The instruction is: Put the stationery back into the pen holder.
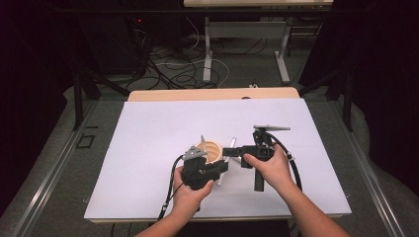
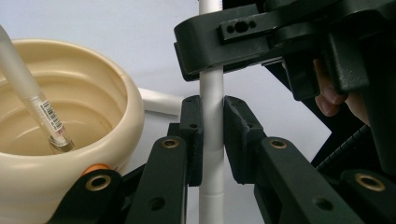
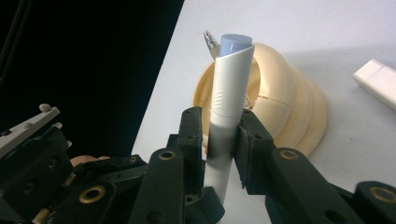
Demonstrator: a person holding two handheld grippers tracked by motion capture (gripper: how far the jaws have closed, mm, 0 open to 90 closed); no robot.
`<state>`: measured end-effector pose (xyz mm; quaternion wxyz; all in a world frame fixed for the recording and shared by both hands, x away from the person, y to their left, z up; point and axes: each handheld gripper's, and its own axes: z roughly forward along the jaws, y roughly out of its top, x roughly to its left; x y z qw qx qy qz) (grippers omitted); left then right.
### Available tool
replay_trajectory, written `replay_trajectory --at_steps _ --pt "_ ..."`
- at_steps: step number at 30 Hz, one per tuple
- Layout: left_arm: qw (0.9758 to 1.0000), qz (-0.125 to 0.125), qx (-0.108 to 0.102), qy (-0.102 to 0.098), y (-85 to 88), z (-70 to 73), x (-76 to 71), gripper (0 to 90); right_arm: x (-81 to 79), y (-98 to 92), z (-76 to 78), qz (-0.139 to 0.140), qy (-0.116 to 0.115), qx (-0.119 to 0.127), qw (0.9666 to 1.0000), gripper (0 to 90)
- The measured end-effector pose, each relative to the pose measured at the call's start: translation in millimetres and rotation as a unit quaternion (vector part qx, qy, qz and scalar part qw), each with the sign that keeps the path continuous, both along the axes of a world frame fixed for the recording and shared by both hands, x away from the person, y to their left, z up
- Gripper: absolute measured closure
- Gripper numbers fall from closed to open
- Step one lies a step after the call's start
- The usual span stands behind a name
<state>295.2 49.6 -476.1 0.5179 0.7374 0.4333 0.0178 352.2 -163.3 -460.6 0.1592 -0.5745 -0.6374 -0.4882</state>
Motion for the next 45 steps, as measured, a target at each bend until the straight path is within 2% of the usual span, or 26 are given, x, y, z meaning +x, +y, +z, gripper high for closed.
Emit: replay_trajectory --at_steps 10,17,22,27,30,33,38,45 --pt "1.0000 -0.001 0.000 0.002 -0.2 -0.3 -0.4 78.3 0.8 -1.4 -2.5 0.007 0.012 -0.001 0.9999 78.5" --pt "1.0000 -0.003 -0.001 0.001 -0.2 -0.4 -0.3 78.2 1.1 -2.0 -2.9 0.008 0.008 -0.001 0.9999 78.5" --pt "0.9999 -0.006 0.000 0.013 -0.6 -0.7 1.5 77.4 1.1 -1.6 -3.2 0.008 0.012 -0.005 0.9999 78.6" --pt "0.9998 -0.008 0.002 0.017 0.3 -0.6 2.9 72.5 1.3 -1.5 -2.9 0.007 0.014 -0.007 0.9998 78.6" --pt "0.9999 -0.005 -0.001 0.014 2.4 1.5 3.0 70.6 1.7 -3.0 -3.1 0.006 0.007 -0.008 0.9999 78.6" --pt "0.9999 0.001 -0.003 0.013 5.1 4.7 4.2 68.6 2.0 -4.2 -1.3 0.002 0.012 -0.004 0.9999 78.6" --pt "0.9998 0.011 -0.003 0.015 12.8 10.3 7.9 67.0 2.8 -6.3 -1.5 0.002 0.005 -0.010 0.9999 78.6" --pt "0.9992 0.038 -0.002 0.010 27.7 15.5 17.0 62.9 2.8 -7.1 -1.2 0.000 0.000 -0.017 0.9999 78.6"
